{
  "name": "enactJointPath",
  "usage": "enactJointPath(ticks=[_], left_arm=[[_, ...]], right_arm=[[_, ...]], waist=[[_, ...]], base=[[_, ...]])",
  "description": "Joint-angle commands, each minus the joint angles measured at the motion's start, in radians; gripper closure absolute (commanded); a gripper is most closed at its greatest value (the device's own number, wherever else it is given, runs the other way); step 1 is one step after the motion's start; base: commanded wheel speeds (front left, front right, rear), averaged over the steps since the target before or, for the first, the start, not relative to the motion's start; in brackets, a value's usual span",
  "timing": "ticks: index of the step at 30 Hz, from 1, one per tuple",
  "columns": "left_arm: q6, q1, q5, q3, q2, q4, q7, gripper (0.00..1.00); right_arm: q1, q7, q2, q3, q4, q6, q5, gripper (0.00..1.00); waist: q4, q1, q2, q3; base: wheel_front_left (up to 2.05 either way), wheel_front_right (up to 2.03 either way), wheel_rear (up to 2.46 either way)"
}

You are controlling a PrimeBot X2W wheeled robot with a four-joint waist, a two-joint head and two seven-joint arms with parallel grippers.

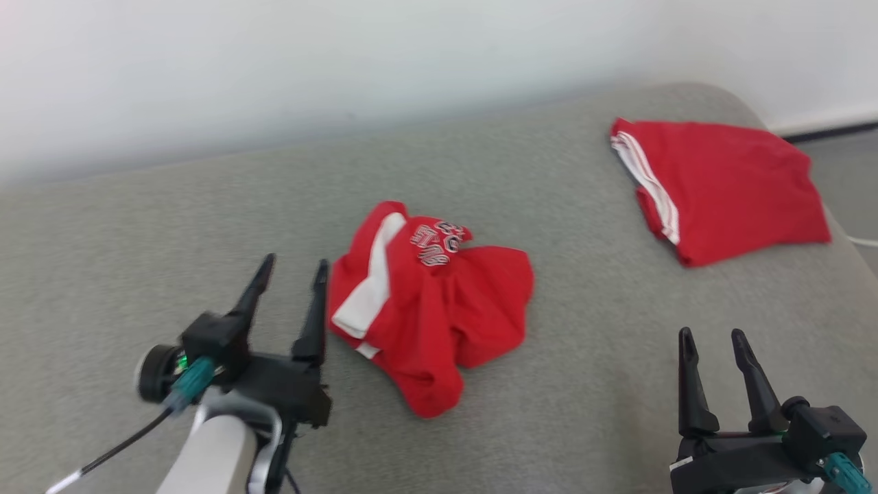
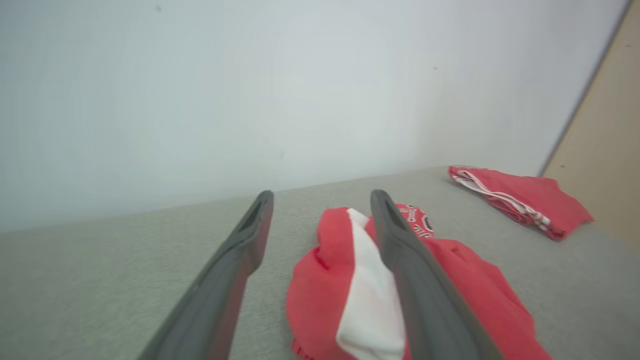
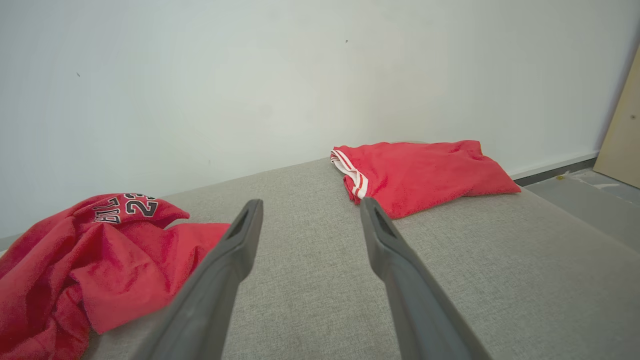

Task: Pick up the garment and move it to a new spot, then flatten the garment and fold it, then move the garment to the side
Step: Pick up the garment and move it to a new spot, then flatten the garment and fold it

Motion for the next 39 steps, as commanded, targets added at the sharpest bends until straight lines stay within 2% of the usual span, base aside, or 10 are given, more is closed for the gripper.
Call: enactJointPath(ticks=[1,5,10,17,22,28,39], left_arm=[[0.009,0.041,0.011,0.020,0.012,-0.029,-0.002,0.00],[0.032,0.149,0.035,0.078,0.049,-0.146,-0.002,0.00],[0.042,0.300,0.058,0.152,0.094,-0.280,-0.003,0.00],[0.052,0.502,0.061,0.242,0.086,-0.439,-0.003,0.00],[0.024,0.578,0.048,0.282,0.073,-0.465,-0.003,0.00],[-0.029,0.624,0.028,0.300,0.054,-0.441,-0.003,0.00],[-0.064,0.626,0.043,0.337,0.011,-0.406,-0.003,0.00]], right_arm=[[0.007,-0.001,-0.005,0.007,-0.004,0.000,-0.006,0.00],[0.004,-0.001,-0.020,0.033,-0.013,0.000,-0.005,0.00],[-0.007,-0.001,-0.042,0.083,-0.010,0.000,0.005,0.00],[0.016,-0.001,-0.056,0.098,-0.006,0.000,0.017,0.00],[0.038,-0.001,-0.059,0.087,-0.001,0.000,0.023,0.00],[0.075,-0.001,-0.069,0.060,0.007,0.000,0.030,0.00],[0.097,-0.001,-0.065,0.047,0.012,0.000,0.034,0.00]], waist=[[0.118,0.0001,0.0001,-0.091],[0.165,0.0001,0.0001,-0.118],[0.189,0.0001,0.0001,-0.138],[0.204,0.0001,0.0001,-0.160],[0.210,0.0001,0.0001,-0.166],[0.214,0.0001,0.0001,-0.162],[0.196,0.0001,0.0001,-0.155]], base=[[0.00,0.00,0.00],[0.00,0.00,0.00],[0.00,0.00,0.00],[0.00,0.00,0.00],[0.00,0.00,0.00],[0.00,0.00,0.00],[0.00,0.00,0.00]])
